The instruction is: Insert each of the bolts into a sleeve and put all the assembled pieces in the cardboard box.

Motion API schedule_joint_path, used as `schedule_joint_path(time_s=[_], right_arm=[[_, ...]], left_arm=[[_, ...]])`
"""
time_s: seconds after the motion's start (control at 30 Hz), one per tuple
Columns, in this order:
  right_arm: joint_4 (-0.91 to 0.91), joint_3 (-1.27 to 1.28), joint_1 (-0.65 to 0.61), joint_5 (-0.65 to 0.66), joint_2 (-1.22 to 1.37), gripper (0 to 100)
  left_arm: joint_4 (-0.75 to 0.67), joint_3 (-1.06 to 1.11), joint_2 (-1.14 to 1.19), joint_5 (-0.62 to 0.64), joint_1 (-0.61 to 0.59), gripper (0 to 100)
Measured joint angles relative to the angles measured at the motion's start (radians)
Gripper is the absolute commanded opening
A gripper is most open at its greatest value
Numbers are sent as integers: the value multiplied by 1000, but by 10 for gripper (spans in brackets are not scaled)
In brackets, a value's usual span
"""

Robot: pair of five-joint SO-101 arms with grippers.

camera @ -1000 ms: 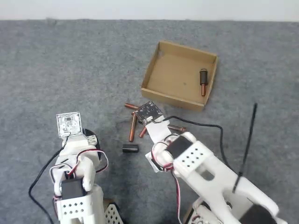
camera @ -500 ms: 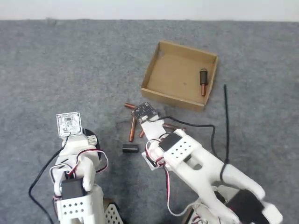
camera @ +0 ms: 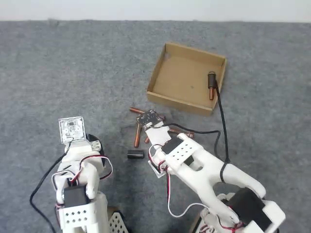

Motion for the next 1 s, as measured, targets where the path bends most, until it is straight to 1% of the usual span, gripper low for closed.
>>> schedule_joint_path(time_s=[0.4,0.53,0.7,0.83,0.9,1.0], right_arm=[[0,0,3,-2,-5,6],[20,2,5,-3,-100,6],[97,2,109,-3,-321,6],[172,3,226,-2,-485,6],[192,3,293,40,-548,6],[192,3,425,137,-609,6]], left_arm=[[0,0,0,0,0,11],[0,0,0,0,0,11],[0,0,0,0,0,11],[0,0,0,0,0,11],[0,0,0,0,0,11],[0,0,0,0,0,11]])
